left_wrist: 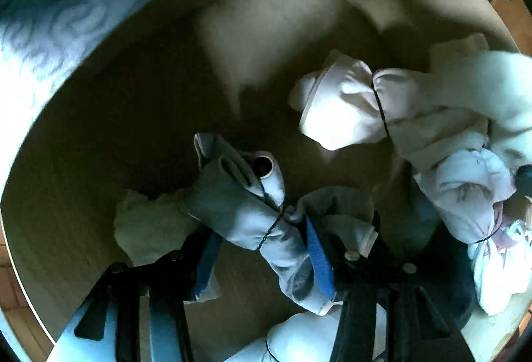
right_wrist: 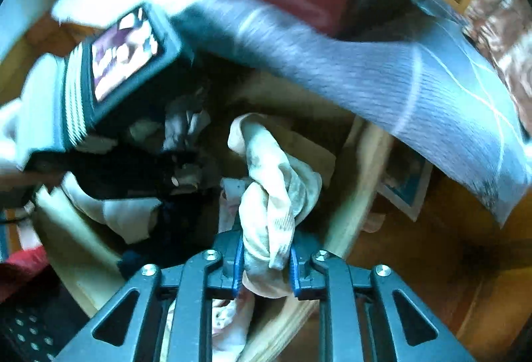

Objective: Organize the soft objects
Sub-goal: 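Release the cream sock into the red box while the left tool holds the grey sock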

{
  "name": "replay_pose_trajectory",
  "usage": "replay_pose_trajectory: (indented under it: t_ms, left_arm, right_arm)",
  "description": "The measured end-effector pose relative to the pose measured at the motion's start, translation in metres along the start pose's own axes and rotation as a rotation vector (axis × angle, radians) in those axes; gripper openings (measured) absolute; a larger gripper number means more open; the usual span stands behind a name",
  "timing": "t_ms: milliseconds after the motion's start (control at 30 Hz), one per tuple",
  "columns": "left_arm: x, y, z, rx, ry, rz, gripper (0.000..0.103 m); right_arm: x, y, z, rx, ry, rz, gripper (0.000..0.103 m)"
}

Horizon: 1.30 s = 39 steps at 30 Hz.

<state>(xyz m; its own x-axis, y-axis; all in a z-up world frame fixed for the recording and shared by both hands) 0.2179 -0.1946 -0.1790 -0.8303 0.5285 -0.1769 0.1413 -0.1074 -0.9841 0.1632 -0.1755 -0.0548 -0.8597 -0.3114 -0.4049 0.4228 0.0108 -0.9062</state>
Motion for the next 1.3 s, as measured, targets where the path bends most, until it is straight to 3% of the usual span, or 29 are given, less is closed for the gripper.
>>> replay_pose_trajectory:
  t_ms: [167,333,500,667,767,967,1300]
  left_arm:
    - [0.003,-0.003,-0.021,0.068,-0.019,-0.019,0.052]
    - [0.008,-0.002,-0.035,0.062,-0.011,-0.021,0.052]
    - [0.028,0.014,-0.032,0.059,-0.005,-0.023,0.052]
    - [0.032,0.049,-0.026,0.075,-0.009,-0.024,0.052]
    - [0.03,0.054,-0.024,0.079,-0.005,-0.023,0.052]
    - [0.029,0.058,-0.029,0.106,-0.009,-0.019,0.052]
    - [0.026,0.058,-0.045,0.149,-0.015,-0.002,0.052]
  right_arm:
    - [0.003,-0.036,0.018,-0.047,0.079,0.081,0.021]
    - [-0.004,-0.073,0.035,-0.007,0.106,0.141,0.021]
    - [-0.042,-0.11,0.057,0.058,0.134,0.215,0.021]
    - [-0.1,-0.136,0.077,0.033,0.172,0.277,0.021]
    - [-0.147,-0.13,0.078,-0.01,0.194,0.286,0.021]
    - [-0.234,-0.062,0.082,-0.029,0.251,0.202,0.021]
    - [-0.331,0.032,0.086,-0.059,0.387,0.116,0.021]
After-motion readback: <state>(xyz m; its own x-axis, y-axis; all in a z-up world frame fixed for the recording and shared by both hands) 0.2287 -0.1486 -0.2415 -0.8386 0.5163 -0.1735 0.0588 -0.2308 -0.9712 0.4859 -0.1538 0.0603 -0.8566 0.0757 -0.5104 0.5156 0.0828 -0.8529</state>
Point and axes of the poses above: each gripper's, at about its wrist camera, not at the fingertips, and y roughly the way its jaws point, z to its right, x to its underside, the point moved 1 cm from there along y, roughly the way its jaws point, and after that the axes turned 6 degrees about x, right-handed, at the moved point
